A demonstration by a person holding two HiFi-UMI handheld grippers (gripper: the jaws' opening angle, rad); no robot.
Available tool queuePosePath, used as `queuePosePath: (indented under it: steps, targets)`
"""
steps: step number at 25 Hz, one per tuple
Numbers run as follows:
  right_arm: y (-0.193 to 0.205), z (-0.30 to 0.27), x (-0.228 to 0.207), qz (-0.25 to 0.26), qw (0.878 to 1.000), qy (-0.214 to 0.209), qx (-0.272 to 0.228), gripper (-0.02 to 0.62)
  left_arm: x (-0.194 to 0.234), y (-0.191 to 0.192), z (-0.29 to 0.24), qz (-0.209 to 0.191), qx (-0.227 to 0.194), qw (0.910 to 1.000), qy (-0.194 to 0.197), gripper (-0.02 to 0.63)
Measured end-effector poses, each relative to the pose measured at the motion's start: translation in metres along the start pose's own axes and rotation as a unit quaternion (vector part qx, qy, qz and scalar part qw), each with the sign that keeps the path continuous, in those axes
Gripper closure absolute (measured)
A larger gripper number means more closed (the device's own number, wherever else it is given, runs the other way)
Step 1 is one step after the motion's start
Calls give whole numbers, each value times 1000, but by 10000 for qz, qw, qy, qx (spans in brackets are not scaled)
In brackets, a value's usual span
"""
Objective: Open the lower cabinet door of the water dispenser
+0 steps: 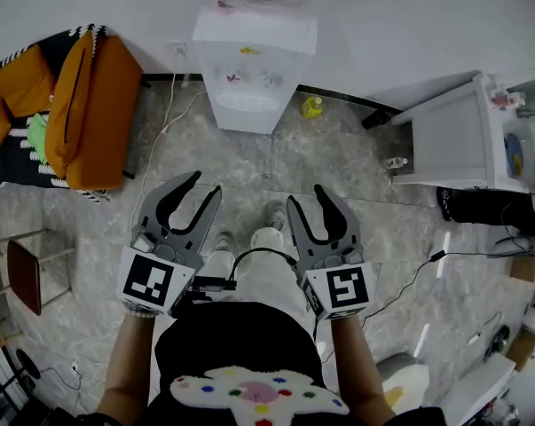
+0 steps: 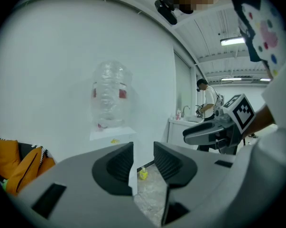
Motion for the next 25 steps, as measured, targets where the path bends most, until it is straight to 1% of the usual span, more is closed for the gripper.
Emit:
queuePosePath:
  steps: [10,14,18,22,25]
  targets:
    - [22,-34,-23,57,9995,-226,191,428,9,14,-40,146,201,9997,33,472]
    - [32,-50,-43,175,9993,-149,289,428,11,25,-62,86,342,9993,120,472]
    - [38,-66,-57,29,9990,-256,363,428,12,36,-81,76,434,9990,121,472]
    - [55,-80,-78,25,9988,-232,439,426,15,45,-101,16,458,9989,98,472]
    - [71,-91,-92,49,9981,-242,560,428,17,54,-114,52,471,9989,22,472]
Point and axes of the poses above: the fingertips, and each gripper's own axes: z backward along the fingers, x to its left, y out of its underside, the point moved 10 cm from there along z, backward along the fingers, and after that the axes turned 7 degrees about y, right-handed, at the moved point
